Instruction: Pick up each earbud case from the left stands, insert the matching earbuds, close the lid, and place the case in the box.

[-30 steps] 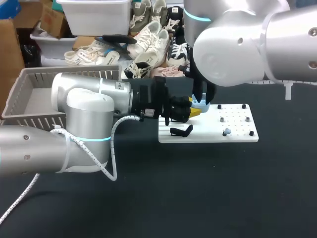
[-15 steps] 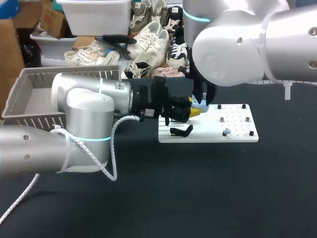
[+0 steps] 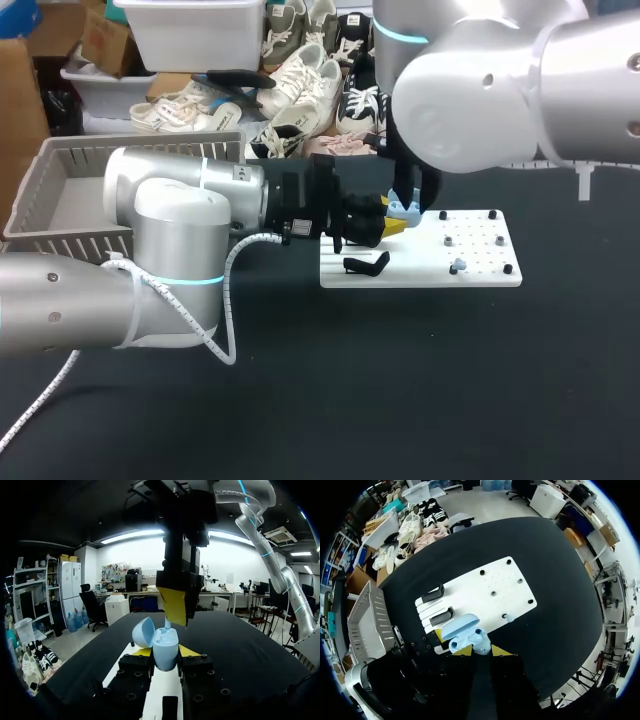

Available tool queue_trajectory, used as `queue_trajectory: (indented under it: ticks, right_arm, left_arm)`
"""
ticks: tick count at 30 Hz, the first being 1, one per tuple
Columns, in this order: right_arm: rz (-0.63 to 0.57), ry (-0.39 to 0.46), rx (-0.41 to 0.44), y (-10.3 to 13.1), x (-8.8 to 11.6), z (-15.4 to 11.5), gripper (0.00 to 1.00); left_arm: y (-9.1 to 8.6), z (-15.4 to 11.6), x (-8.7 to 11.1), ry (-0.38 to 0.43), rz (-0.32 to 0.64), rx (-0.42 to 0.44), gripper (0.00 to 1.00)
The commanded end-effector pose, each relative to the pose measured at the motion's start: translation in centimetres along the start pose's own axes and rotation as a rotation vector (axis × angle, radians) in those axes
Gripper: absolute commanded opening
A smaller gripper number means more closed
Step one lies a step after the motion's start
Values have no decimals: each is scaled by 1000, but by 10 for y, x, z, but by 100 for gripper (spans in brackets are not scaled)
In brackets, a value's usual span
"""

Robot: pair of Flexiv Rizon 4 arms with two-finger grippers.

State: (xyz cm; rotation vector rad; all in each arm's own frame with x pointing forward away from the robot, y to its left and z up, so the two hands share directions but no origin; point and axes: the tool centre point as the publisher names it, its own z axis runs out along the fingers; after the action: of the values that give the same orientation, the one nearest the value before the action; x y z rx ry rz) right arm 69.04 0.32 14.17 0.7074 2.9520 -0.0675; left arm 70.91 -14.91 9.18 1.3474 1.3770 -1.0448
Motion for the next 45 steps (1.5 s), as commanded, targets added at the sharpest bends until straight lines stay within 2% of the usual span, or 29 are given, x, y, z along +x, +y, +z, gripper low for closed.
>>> queue_trajectory:
  ticks: [1, 45]
  right_arm:
    - [5, -4, -2, -2, 1, 0, 0]
    - [-8, 21, 2, 6, 1, 9, 0]
  left_arm:
    - [-2, 0, 0, -1, 1, -6, 0]
    - [-2, 0, 0, -1, 1, -6, 0]
